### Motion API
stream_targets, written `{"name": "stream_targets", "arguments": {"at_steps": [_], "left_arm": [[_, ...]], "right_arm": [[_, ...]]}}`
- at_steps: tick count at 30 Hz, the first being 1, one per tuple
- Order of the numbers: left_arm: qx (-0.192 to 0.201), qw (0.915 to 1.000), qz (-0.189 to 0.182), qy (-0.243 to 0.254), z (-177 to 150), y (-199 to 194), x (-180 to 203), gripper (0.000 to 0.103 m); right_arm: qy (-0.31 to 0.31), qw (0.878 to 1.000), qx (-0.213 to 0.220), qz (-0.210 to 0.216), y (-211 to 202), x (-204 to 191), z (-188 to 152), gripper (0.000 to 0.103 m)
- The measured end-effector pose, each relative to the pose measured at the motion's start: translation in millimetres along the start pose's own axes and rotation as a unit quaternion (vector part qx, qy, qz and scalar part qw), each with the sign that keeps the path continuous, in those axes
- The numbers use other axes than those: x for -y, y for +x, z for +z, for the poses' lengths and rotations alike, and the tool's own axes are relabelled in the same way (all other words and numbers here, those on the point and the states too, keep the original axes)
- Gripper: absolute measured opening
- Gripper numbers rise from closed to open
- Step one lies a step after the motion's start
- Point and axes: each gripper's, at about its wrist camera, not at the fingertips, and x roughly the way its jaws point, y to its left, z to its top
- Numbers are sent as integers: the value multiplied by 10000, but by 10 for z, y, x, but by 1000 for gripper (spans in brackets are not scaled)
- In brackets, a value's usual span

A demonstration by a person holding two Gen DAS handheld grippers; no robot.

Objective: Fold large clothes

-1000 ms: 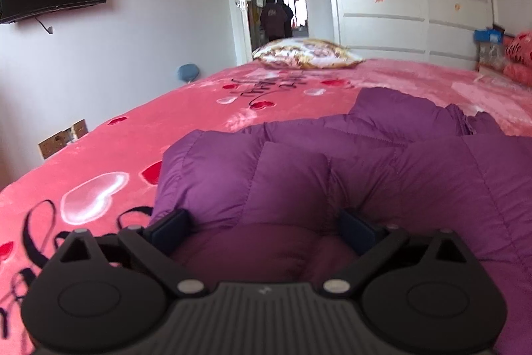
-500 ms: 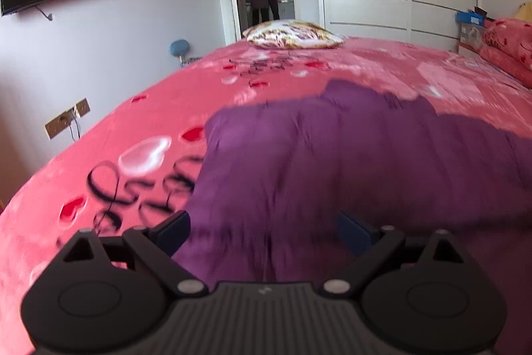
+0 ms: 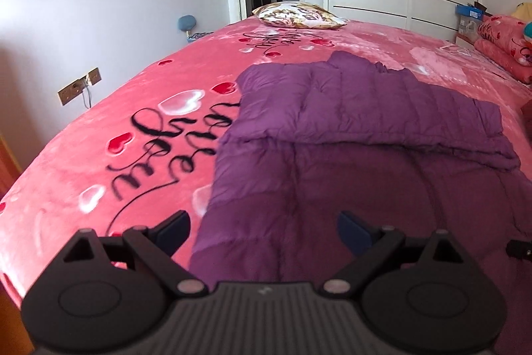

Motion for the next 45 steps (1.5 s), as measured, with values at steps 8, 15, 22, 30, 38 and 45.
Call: {"name": "stream_targets", "arguments": {"at_steps": [8, 15, 22, 30, 38, 45], "left_arm": [[-268, 9993, -109, -239, -260, -243, -272, 95], [-405, 9984, -81, -383, -451, -310, -488, 95], [-612, 9963, -119, -597, -565, -260, -650, 95], [-680, 9956, -281, -579, -645, -251, -682, 95], [-961, 9932, -374, -546, -728, -148, -688, 95], [-1120, 9901, -424, -733, -776, -79, -766, 96]], "right_arm": [[-213, 9997, -97, -123, -293, -113, -247, 103], [-303, 9993, -210, -19, -555, -112, -303, 103], [74, 9998, 160, -59, -969, 110, -245, 103], [686, 9954, 239, -626, -1233, 610, -336, 103], [1619, 9868, -4, 29, -1209, 1000, -408, 103], [1430, 9883, -419, 332, -1055, 916, -373, 103]]}}
